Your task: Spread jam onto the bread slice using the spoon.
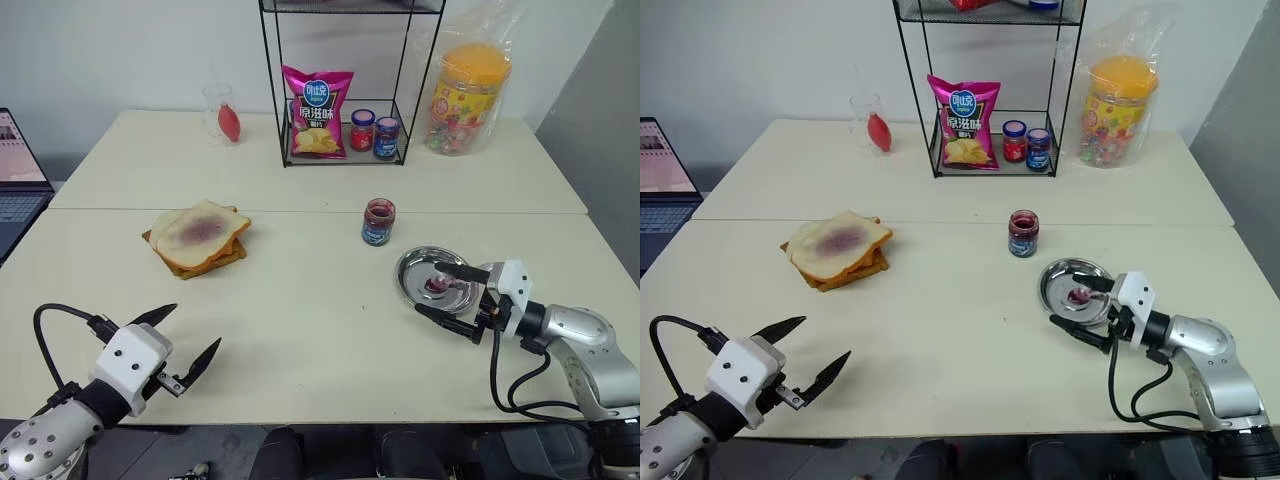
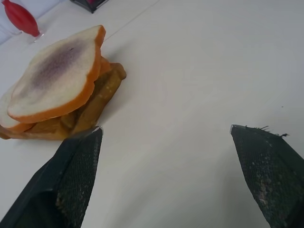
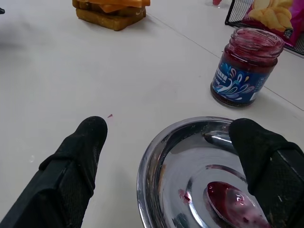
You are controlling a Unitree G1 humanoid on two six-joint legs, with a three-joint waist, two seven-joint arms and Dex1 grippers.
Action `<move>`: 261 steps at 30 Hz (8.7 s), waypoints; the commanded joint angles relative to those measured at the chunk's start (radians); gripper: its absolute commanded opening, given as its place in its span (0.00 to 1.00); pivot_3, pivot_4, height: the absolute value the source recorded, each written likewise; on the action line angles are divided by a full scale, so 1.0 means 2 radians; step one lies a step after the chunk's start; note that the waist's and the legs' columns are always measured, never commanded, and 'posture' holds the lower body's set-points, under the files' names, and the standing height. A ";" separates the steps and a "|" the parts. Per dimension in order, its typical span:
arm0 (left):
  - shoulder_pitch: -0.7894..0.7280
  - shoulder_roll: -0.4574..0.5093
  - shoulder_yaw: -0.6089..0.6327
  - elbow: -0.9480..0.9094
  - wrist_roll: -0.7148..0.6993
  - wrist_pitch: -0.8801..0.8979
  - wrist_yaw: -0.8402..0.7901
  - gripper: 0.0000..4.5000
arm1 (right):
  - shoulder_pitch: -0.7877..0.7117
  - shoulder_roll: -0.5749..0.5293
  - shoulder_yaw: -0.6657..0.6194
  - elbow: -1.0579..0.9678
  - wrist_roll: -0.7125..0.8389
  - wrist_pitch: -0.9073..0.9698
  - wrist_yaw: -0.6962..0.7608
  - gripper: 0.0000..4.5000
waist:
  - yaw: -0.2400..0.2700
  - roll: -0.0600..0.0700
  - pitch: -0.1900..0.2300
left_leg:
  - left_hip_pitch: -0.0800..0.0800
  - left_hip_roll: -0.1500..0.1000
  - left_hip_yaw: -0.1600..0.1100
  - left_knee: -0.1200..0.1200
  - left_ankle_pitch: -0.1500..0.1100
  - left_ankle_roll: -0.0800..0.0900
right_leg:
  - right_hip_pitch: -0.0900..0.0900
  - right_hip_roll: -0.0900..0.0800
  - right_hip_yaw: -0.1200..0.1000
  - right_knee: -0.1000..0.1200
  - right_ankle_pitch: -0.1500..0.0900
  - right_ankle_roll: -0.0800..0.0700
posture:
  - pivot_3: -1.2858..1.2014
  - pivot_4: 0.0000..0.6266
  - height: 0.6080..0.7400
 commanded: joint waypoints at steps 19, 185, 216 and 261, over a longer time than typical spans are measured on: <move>-0.129 -0.061 0.077 0.048 -0.137 0.093 0.121 1.00 | -0.040 -0.006 0.032 -0.048 0.001 0.028 0.009 1.00 | 0.000 0.000 0.000 | 0.000 0.000 -0.001 0.000 0.000 0.000 | 0.000 0.000 -0.001 0.001 0.002 0.003 | 0.52 0.24 1.00; -0.349 0.078 -0.182 -0.033 -0.140 0.125 -0.065 0.99 | 0.012 0.033 -0.169 -0.077 0.085 0.172 -0.189 1.00 | 0.007 0.001 0.001 | -0.002 -0.001 -0.002 0.000 0.000 0.000 | 0.000 0.000 -0.002 -0.002 0.002 0.002 | 0.52 0.24 1.00; -0.350 0.087 -0.239 -0.041 -0.195 0.203 -0.124 0.99 | -0.039 0.123 -0.188 0.087 0.163 0.230 -0.262 1.00 | -0.003 0.003 0.002 | -0.001 -0.001 -0.001 0.000 0.000 0.000 | 0.000 0.000 0.000 0.000 0.001 0.003 | 0.52 0.24 1.00; -0.342 0.062 -0.207 0.007 -0.158 0.174 -0.102 1.00 | -0.090 0.096 -0.207 0.028 0.277 0.322 -0.231 0.01 | -0.003 0.003 0.002 | -0.001 -0.001 -0.001 0.000 0.000 0.000 | -0.001 0.000 0.000 -0.001 0.001 0.004 | 0.52 0.24 1.00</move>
